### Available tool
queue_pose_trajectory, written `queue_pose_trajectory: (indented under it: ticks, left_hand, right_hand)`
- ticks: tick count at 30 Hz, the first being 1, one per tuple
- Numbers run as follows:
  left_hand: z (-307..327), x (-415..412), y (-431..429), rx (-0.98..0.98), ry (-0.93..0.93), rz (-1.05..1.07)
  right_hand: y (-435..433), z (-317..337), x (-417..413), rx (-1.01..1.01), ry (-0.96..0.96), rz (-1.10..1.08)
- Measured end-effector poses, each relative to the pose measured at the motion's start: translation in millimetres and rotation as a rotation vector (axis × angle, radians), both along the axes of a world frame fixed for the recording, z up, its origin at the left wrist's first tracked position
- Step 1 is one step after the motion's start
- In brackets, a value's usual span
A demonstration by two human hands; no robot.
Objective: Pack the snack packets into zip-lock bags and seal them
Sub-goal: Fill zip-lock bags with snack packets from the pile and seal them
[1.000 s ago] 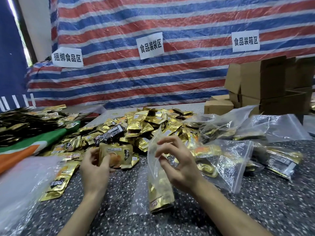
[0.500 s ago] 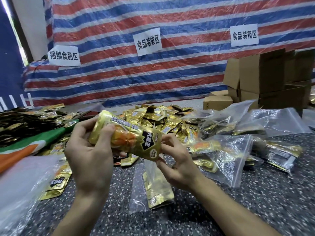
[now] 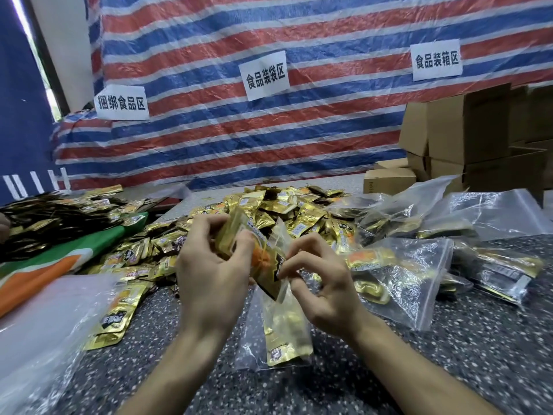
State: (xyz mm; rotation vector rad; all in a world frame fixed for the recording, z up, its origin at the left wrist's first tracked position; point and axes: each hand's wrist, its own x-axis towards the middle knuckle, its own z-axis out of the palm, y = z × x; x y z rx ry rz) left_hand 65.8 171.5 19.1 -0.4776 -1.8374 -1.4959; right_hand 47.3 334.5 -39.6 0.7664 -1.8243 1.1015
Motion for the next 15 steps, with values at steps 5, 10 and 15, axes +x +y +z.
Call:
queue_pose_trajectory:
  ticks: [5, 10, 15]
  left_hand:
    - [0, -4, 16, -0.302, -0.097, 0.008]
    - [15, -10, 8, -0.475, -0.222, -0.135]
    - [23, -5, -4, -0.802, 0.045, -0.095]
  right_hand:
    - [2, 5, 2, -0.020, 0.091, -0.023]
    - [7, 8, 3, -0.003, 0.117, -0.068]
    - [4, 11, 3, -0.005, 0.166, -0.058]
